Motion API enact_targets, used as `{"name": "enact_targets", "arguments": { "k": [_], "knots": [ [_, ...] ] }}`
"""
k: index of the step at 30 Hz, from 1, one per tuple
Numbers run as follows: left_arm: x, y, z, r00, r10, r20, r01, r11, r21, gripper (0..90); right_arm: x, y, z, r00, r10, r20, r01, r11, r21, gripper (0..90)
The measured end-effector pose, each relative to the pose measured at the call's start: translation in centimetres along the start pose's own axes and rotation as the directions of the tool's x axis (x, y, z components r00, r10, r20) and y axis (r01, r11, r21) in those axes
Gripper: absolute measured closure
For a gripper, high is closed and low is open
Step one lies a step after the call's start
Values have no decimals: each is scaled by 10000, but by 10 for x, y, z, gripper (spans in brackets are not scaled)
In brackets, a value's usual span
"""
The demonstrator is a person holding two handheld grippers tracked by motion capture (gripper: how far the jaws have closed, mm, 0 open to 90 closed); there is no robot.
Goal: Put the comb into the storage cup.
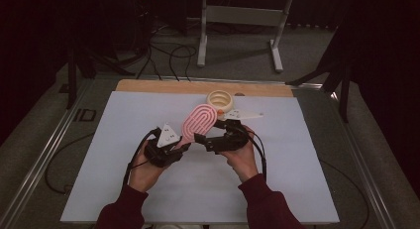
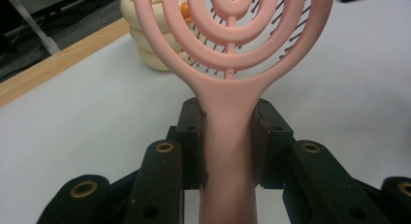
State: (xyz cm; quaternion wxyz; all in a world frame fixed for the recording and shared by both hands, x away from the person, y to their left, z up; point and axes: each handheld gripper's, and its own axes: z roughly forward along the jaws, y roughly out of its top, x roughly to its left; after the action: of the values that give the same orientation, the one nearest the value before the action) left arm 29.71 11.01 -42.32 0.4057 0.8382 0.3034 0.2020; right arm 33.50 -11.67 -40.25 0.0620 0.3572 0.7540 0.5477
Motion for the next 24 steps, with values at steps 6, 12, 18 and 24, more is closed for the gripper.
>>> {"name": "enact_targets", "arguments": {
  "k": [6, 12, 18, 24],
  "knots": [
    [-6, 2, 1, 9998, 187, 108, -186, 9998, -16, 698, -1, 5, 6, 9995, 304, 77, -303, 9995, -56, 137],
    [-8, 3, 0, 9994, 301, 193, -298, 9994, -148, 697, -6, 5, 8, 9962, 869, 72, -869, 9962, 16, 310],
    [-7, 2, 0, 9994, 273, 233, -266, 9992, -304, 697, -10, 4, 8, 9830, 1637, -834, -1635, 9865, 86, 507],
    [-7, 2, 0, 9994, 258, 230, -250, 9992, -325, 698, -10, 4, 9, 9749, 1916, -1137, -1906, 9815, 198, 567]
  ]
}}
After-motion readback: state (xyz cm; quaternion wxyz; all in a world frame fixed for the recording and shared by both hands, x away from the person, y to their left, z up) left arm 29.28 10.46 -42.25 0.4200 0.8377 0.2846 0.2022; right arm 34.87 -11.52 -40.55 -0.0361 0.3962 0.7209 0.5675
